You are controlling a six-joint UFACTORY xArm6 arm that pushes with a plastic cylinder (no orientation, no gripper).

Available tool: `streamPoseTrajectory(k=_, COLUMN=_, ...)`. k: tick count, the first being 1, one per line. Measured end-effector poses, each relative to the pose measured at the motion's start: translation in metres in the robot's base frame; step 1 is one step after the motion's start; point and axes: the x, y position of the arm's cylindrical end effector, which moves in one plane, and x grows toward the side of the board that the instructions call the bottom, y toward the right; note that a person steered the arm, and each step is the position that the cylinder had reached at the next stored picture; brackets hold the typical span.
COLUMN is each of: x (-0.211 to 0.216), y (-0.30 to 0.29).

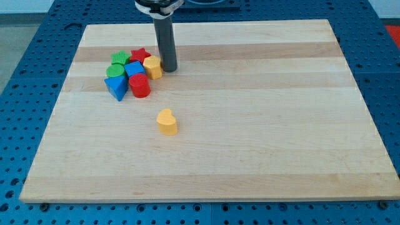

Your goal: Slide yellow heart into the group of blocks

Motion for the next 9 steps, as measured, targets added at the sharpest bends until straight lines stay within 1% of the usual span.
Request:
streamPoseTrajectory(k=1, x=0.0, y=0.012)
streamPoseTrajectory(k=2, x=0.011, y=0.063)
streamPoseTrajectory(k=3, x=0.061, y=0.096)
streamPoseTrajectory(k=4, x=0.125, y=0.103)
streamPoseTrajectory(k=5, x=0.188, y=0.08)
streamPoseTrajectory(k=6, x=0.205, y=0.006)
streamPoseTrajectory(k=7, x=0.177, y=-0.032)
streamPoseTrajectory(k=8, x=0.135, y=-0.03)
streamPoseTrajectory(k=9, x=0.129, y=-0.025)
